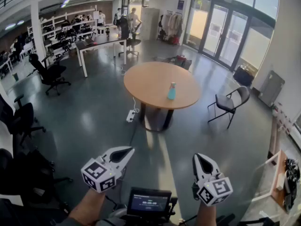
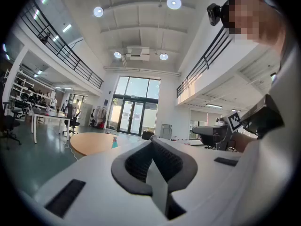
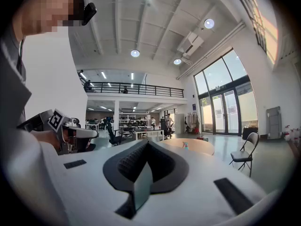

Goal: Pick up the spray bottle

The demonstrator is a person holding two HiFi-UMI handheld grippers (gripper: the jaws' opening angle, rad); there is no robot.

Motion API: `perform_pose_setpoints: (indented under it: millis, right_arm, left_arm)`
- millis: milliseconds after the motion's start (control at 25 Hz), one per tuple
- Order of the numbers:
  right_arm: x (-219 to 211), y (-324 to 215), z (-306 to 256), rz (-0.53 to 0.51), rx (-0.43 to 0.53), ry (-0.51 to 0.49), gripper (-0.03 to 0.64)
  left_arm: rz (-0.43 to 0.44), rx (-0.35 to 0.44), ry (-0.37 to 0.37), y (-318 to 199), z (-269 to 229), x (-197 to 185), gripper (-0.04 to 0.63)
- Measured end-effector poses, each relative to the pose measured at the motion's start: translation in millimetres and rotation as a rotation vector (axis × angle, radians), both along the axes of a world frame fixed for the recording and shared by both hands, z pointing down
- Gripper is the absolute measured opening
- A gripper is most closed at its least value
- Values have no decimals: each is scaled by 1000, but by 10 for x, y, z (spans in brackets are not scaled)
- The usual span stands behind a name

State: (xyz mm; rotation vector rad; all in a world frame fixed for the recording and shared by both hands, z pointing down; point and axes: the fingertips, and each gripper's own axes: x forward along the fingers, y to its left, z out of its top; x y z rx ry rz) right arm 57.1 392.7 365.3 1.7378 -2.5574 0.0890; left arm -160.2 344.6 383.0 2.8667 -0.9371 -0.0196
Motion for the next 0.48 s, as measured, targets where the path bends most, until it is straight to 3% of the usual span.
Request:
perform_pose_setpoints:
  millis: [240,480]
  right_arm:
    - [-84,63,-70,-18,9,-54,0]
    - [-74,71,-71,17,7,-49,3]
  left_arm:
    - [-7,6,-8,18,21,-32,0]
    - [-1,6,-17,34,43,-60,0]
